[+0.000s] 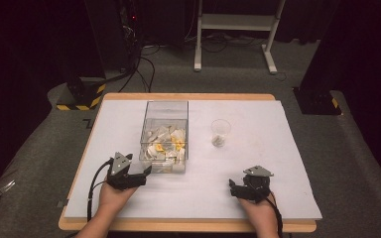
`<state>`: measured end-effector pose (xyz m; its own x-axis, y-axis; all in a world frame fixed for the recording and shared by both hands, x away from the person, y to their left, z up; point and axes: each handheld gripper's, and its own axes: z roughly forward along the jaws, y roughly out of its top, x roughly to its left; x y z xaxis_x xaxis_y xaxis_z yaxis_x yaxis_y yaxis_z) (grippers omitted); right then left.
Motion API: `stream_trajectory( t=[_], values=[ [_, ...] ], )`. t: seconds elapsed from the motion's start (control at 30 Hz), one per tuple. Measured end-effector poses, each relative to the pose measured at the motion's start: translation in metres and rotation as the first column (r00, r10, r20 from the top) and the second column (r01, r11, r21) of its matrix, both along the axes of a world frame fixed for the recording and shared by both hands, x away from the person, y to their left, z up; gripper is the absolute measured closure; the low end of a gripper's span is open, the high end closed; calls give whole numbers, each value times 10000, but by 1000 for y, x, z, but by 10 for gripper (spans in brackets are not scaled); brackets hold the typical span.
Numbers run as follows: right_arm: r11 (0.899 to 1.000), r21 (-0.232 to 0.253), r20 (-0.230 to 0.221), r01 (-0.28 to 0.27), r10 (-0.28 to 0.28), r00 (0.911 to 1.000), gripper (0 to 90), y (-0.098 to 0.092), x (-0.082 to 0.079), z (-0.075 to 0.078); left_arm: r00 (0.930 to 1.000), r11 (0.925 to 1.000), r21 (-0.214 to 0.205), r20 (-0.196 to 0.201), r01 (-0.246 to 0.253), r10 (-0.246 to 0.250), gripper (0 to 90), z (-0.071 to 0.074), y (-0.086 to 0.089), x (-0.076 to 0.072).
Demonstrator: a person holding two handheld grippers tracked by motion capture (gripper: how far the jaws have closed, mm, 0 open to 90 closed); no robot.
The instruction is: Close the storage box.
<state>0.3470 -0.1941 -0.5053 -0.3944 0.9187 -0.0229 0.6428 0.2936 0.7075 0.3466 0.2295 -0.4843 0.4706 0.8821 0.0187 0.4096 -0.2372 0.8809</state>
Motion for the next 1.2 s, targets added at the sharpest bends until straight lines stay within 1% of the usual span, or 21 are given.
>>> stream_trajectory(
  t=[0.13,0.37,0.43,0.53,0.7,0.8,0.93,1.0,1.07,1.2],
  values=[
    [10000,-27,17,-19,19,10000,128,0,0,0,10000,9999,128,17,-58,58,132,-1,-3,8],
    [10000,-25,19,-22,22,10000,128,0,0,0,9997,9997,88,-96,-213,214,129,-1,-6,21],
    [10000,-29,20,-19,19,10000,128,0,0,0,9996,9996,92,-72,-270,271,129,-1,-6,25],
    [10000,-31,39,-9,9,10000,128,0,0,0,9994,9995,34,-175,-299,299,127,-1,-6,30],
    [10000,-27,19,-23,23,10000,128,0,0,0,9990,9992,13,-215,-394,394,129,0,-8,37],
    [10000,-25,18,-22,22,10000,128,0,0,0,9990,9993,14,-233,-370,370,130,0,-8,39],
    [10000,-27,19,-26,26,10000,128,0,0,0,9990,9992,-92,-233,-388,386,134,1,-8,42],
    [10000,-27,23,-27,27,10000,128,0,0,0,9987,9989,-215,-299,-412,406,136,0,-8,44],
    [10000,-24,17,-26,26,10000,128,0,0,0,9983,9989,-215,-399,-423,414,136,0,-8,46],
    [10000,-27,25,-31,31,10000,128,0,0,0,9981,9989,-182,-448,-430,421,136,1,-11,52]
  ],
)
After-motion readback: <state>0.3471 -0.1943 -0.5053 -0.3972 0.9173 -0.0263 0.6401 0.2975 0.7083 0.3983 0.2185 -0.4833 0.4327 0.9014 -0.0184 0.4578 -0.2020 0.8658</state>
